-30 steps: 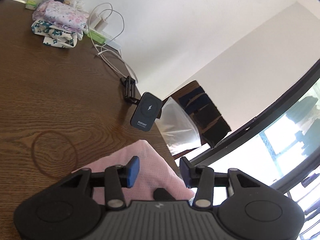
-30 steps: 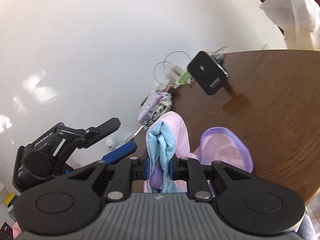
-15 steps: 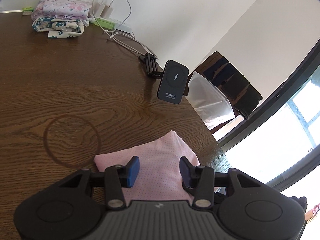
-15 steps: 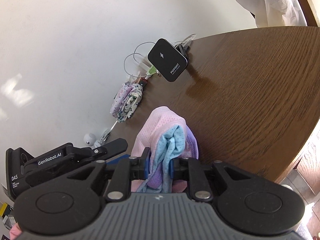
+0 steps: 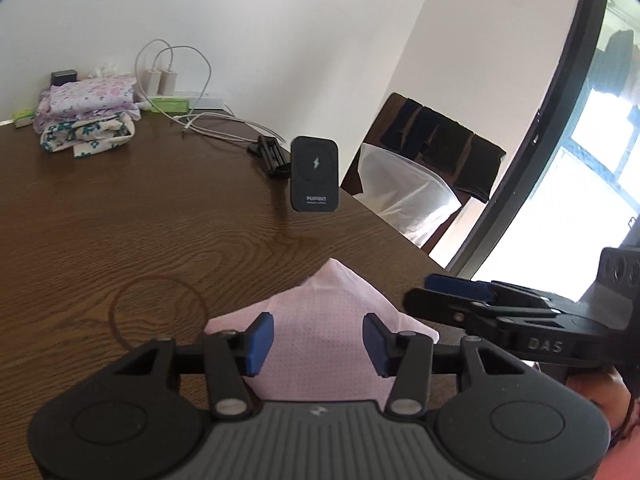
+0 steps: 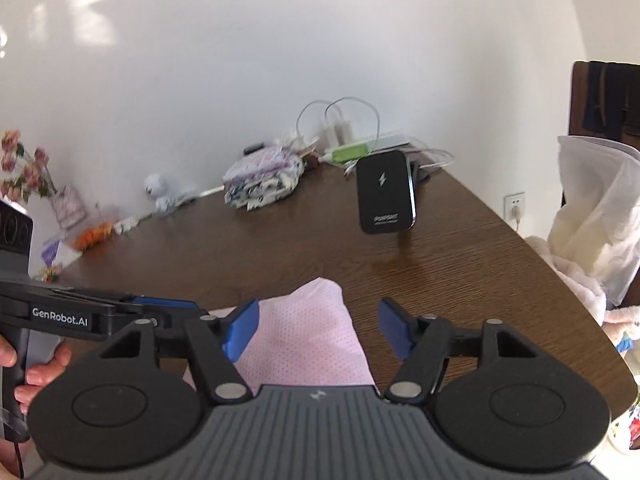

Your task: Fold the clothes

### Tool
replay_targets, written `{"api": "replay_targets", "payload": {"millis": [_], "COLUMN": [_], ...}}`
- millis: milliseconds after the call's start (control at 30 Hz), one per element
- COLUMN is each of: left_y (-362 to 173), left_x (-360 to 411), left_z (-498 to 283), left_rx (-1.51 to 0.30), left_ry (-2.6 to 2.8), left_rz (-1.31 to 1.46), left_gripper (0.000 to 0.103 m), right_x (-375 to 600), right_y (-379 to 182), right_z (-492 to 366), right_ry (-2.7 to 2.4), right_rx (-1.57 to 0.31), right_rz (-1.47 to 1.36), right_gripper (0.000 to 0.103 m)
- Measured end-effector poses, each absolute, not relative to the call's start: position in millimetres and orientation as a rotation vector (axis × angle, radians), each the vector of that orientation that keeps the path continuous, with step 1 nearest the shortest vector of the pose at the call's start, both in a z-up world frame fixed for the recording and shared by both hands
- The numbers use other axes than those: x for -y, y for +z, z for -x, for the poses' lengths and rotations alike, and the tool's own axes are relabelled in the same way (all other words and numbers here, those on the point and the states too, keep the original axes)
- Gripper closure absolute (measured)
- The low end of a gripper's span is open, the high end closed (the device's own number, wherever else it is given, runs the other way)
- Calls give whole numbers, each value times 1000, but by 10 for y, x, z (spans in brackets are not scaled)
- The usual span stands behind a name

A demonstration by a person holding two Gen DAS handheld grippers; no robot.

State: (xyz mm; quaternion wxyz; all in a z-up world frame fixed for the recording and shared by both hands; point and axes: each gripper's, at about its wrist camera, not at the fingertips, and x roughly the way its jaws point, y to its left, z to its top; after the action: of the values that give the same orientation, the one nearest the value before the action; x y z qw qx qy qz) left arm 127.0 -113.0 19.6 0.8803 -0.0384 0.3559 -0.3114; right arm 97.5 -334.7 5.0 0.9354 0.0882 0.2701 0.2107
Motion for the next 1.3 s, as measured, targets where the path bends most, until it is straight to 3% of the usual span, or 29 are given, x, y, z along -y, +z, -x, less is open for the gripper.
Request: {"api": "replay_targets", "payload": {"millis": [67, 167, 200, 467, 600, 733, 800, 1000, 1033, 1100, 1133, 1200, 1300], "left_y": [134, 19, -5, 36, 217, 265, 189, 10, 20, 108, 162, 279, 351], "left_x": [1237, 1306, 1293, 992, 914, 1144, 1270, 1282, 1256, 1136, 1057, 875, 605], "left_z": [-1250, -1263, -1278, -1203, -1006, -859, -854, -968, -971, -946, -932, -909, -964], "left_rx": [-760, -792, -800, -794, -681, -667, -696, -768, -766, -738, -720, -676, -695], "left_ry": [-646, -632, -627, -546, -630, -771, -767, -745, -746, -737, -729, -701, -652], "left_rz": [35, -3, -7, 10, 28, -59, -106, -63, -48, -7, 19, 85, 225], "left_gripper": [62, 72, 73, 70, 71, 91, 91, 91, 89, 70, 49, 25, 12], "right_x": [3276, 3216, 3199, 2973, 3061, 3073, 2986, 2878, 2906, 2982, 3032, 3152, 3282], "right_y": [-6, -88, -116, -162, 37, 176, 132, -64, -43, 27, 74, 173, 231], "right_z": [-1132, -1237, -1246, -1186, -1102, -1205, -1320, -1445, -1431, -1389, -1362, -1318, -1300], "right_ry": [463, 493, 504, 546, 555, 629, 668, 674, 672, 666, 662, 657, 663], "right_rx": [-620, -688, -703, -691, -596, -569, -610, -695, -690, -668, -652, -629, -652], "right_rz": [-151, -112, -113, -142, -153, -120, -76, -28, -37, -63, -80, -116, -149], "right_gripper": [47, 69, 71, 69, 66, 69, 78, 79, 77, 62, 55, 27, 10]}}
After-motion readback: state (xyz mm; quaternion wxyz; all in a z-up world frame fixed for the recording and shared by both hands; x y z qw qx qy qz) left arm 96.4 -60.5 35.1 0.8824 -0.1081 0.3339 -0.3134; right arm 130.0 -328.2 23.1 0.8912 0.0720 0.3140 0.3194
